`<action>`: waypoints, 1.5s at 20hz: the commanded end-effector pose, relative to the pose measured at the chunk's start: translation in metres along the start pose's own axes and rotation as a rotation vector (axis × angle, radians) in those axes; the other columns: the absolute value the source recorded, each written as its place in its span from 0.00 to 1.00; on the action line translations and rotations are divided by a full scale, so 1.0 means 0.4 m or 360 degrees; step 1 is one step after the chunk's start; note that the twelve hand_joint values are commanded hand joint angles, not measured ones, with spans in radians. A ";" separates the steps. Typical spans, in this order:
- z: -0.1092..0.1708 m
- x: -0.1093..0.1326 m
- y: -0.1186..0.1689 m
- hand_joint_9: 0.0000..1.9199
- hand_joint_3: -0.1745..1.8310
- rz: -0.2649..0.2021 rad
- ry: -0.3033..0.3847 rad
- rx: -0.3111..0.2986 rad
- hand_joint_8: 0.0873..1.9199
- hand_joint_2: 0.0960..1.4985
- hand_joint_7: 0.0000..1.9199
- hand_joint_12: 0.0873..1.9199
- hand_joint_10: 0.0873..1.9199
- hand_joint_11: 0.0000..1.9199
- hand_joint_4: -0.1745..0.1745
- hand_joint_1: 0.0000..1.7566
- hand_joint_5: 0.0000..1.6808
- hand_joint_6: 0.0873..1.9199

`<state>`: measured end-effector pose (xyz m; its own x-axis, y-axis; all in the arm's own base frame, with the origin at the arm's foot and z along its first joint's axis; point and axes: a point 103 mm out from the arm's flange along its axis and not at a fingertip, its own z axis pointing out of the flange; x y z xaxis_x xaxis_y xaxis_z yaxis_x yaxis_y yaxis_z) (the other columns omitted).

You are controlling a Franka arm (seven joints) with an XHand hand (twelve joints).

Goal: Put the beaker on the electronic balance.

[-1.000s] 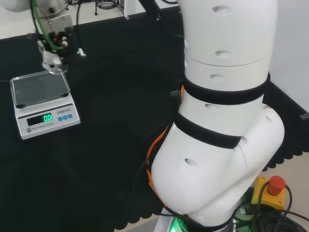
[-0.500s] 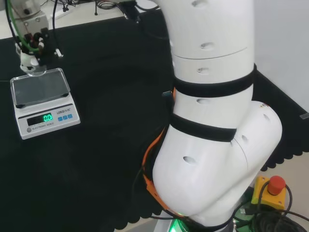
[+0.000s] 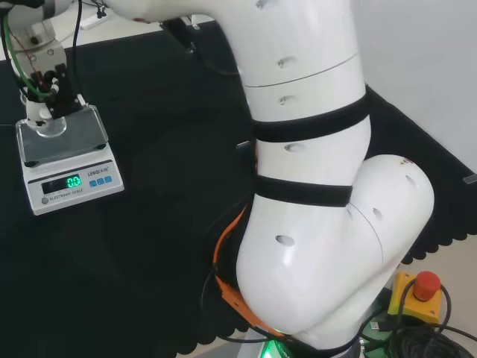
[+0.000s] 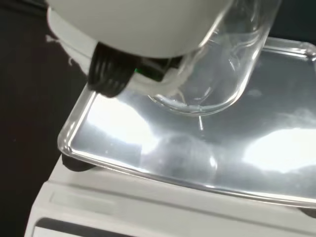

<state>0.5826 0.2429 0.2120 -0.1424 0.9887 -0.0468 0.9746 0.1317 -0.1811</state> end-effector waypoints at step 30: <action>0.072 -0.011 0.031 0.30 0.43 -0.0029 -0.0036 0.0068 0.37 0.23 0.27 0.72 0.39 0.16 0.50 0.63 0.18 0.33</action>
<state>0.5900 0.2386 0.1718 -0.1512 0.9868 -0.0581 0.9599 0.1325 -0.2469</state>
